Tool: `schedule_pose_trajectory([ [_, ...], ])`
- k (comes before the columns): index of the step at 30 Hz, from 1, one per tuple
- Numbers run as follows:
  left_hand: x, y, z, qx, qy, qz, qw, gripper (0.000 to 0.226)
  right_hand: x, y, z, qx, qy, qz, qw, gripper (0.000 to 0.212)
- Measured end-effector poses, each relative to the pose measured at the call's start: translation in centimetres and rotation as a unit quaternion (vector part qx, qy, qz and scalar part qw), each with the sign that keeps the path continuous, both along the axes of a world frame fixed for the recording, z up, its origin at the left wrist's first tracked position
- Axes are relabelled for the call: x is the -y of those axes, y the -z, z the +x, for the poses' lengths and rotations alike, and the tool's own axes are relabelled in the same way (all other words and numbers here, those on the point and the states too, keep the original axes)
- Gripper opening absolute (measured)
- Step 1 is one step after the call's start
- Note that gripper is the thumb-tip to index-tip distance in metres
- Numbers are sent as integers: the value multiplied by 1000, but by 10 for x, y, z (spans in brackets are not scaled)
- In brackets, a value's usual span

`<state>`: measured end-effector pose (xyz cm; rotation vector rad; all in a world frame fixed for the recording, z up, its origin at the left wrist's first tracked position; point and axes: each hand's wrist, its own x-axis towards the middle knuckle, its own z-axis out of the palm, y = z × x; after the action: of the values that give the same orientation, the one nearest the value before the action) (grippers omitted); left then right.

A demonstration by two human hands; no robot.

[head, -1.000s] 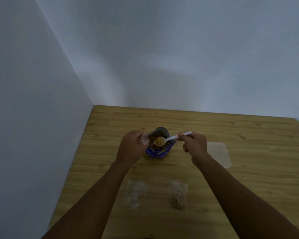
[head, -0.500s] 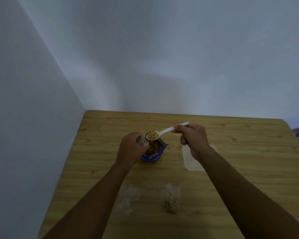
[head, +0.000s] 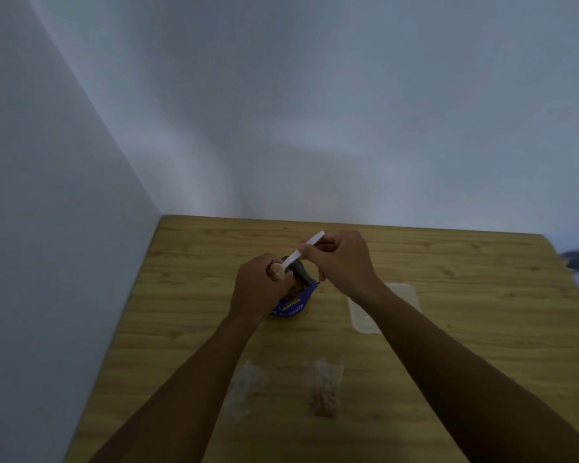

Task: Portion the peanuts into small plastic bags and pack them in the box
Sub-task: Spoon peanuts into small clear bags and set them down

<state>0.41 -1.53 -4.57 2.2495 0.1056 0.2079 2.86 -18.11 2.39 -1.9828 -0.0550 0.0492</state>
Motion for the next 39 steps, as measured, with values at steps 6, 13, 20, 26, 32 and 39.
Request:
schedule_pose_trajectory([
  [6, -1, 0, -1, -24, -28, -45, 998, 21, 5, -14, -2, 101, -94, -55, 989, 10],
  [13, -2, 1, -2, 4, -36, -75, 997, 21, 16, -24, 3, 110, -33, 50, 992, 10],
  [20, -10, 0, -19, -79, -5, -144, 986, 29, 16, 41, -11, -21, 88, -19, 996, 8],
  [26, -13, -2, -36, -118, -33, -307, 944, 19, 3, 75, -32, -33, 88, -112, 989, 26],
  [32, -3, -14, -42, -74, -37, -312, 946, 19, -9, 48, -54, 143, 27, -107, 983, 28],
  [39, 14, -22, -56, -51, -10, -340, 939, 31, -7, 44, -75, 107, -9, -27, 994, 10],
])
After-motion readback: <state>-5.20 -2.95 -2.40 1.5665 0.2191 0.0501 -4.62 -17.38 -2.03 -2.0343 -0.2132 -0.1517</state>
